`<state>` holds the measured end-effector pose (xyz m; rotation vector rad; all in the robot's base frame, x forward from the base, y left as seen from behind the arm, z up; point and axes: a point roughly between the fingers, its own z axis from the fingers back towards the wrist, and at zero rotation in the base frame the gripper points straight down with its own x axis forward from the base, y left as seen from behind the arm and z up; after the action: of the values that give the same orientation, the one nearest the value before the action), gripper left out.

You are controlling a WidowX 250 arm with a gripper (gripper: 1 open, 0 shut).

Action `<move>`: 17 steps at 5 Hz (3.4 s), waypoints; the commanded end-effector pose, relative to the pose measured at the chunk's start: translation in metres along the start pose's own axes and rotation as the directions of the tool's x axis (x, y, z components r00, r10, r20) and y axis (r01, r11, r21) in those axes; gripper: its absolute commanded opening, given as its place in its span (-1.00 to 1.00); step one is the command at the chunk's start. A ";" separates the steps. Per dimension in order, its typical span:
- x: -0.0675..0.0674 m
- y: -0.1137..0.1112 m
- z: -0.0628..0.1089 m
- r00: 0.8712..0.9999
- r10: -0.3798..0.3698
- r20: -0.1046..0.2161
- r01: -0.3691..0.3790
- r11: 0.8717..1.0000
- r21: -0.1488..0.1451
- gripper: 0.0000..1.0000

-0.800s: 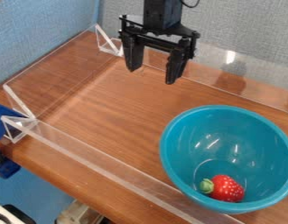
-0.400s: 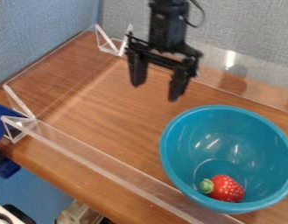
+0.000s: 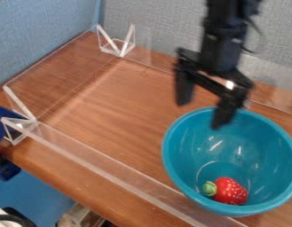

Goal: Remove the strawberry from inside the blue bowl and put it on the table

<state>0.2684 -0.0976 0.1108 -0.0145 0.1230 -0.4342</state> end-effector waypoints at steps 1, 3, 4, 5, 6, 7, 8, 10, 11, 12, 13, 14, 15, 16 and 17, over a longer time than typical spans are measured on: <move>0.016 -0.032 0.011 0.991 -0.119 0.058 0.117 0.993 0.026 1.00; 0.025 -0.077 -0.005 0.977 -0.212 0.037 0.211 0.977 0.043 1.00; 0.026 -0.074 -0.015 0.982 -0.189 0.022 0.188 0.982 0.035 1.00; 0.026 -0.070 -0.025 0.986 -0.168 -0.001 0.168 0.986 0.026 1.00; 0.028 -0.069 -0.036 0.987 -0.161 -0.021 0.161 0.987 0.019 1.00; 0.032 -0.068 -0.043 0.988 -0.154 -0.030 0.155 0.988 0.019 1.00; 0.037 -0.068 -0.052 0.987 -0.153 -0.041 0.154 0.988 0.019 1.00; 0.042 -0.058 -0.071 0.989 -0.127 -0.073 0.128 0.992 0.015 1.00; 0.044 -0.052 -0.078 0.990 -0.110 -0.088 0.112 0.994 0.017 1.00; 0.044 -0.049 -0.082 0.990 -0.099 -0.098 0.102 0.995 0.022 -1.00; 0.044 -0.047 -0.085 0.991 -0.091 -0.101 0.094 0.995 0.027 -1.00; 0.043 -0.043 -0.086 0.992 -0.078 -0.102 0.082 0.996 0.033 -1.00; 0.042 -0.040 -0.087 0.992 -0.066 -0.104 0.070 0.997 0.039 -1.00; 0.040 -0.036 -0.087 0.993 -0.054 -0.105 0.059 0.997 0.045 -1.00; 0.042 -0.034 -0.088 0.993 -0.049 -0.111 0.054 0.997 0.048 -1.00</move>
<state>0.2719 -0.1592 0.0235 0.0499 0.2276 -0.5279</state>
